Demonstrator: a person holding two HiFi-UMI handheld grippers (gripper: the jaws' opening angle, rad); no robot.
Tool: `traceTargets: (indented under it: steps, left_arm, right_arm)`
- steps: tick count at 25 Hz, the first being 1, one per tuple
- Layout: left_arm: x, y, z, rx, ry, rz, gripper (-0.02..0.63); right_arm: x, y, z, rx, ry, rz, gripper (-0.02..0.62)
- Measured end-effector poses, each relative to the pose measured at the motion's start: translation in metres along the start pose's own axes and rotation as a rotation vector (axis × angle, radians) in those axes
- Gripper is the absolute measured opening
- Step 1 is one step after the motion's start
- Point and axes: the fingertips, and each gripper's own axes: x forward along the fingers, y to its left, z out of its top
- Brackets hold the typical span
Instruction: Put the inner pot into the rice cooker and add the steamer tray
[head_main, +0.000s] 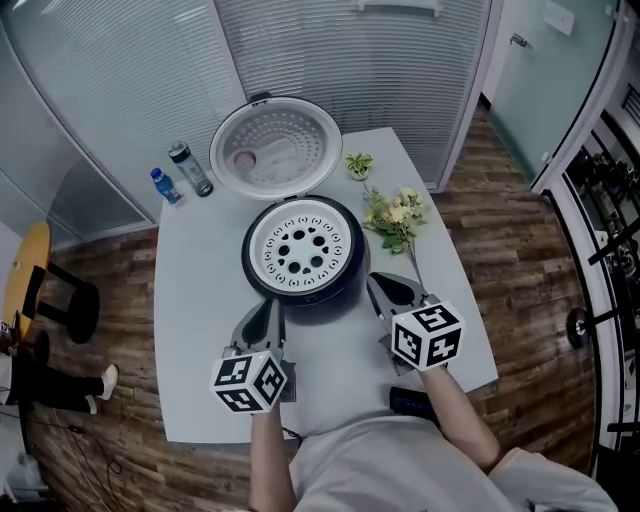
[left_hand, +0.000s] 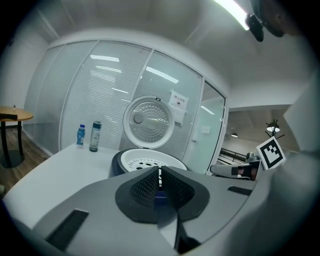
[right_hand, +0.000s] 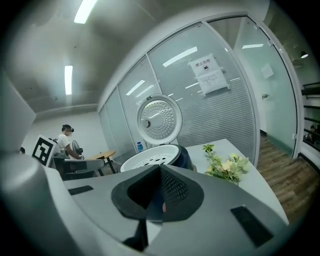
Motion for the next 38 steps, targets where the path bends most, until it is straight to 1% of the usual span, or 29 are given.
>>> traceTargets:
  steps: [7, 13, 17, 22, 38]
  left_arm:
    - [-0.003, 0.003, 0.004, 0.015, 0.001, 0.018, 0.018]
    - [-0.002, 0.005, 0.0, 0.02, 0.018, 0.028, 0.015]
    - [0.0, 0.005, -0.003, 0.017, 0.028, 0.029, 0.014]
    - [0.004, 0.002, -0.005, 0.003, 0.028, 0.016, 0.015]
    - [0.008, -0.004, -0.006, -0.002, 0.041, -0.002, 0.014]
  right_arm:
    - [-0.003, 0.004, -0.001, -0.006, 0.006, 0.003, 0.017]
    - [-0.002, 0.002, -0.001, 0.011, 0.01, 0.011, 0.017]
    - [-0.003, -0.002, -0.004, 0.004, 0.023, 0.005, 0.017]
    - [-0.004, -0.006, -0.005, -0.009, 0.033, 0.002, 0.015]
    - [-0.006, -0.019, -0.004, 0.031, 0.031, -0.001, 0.017]
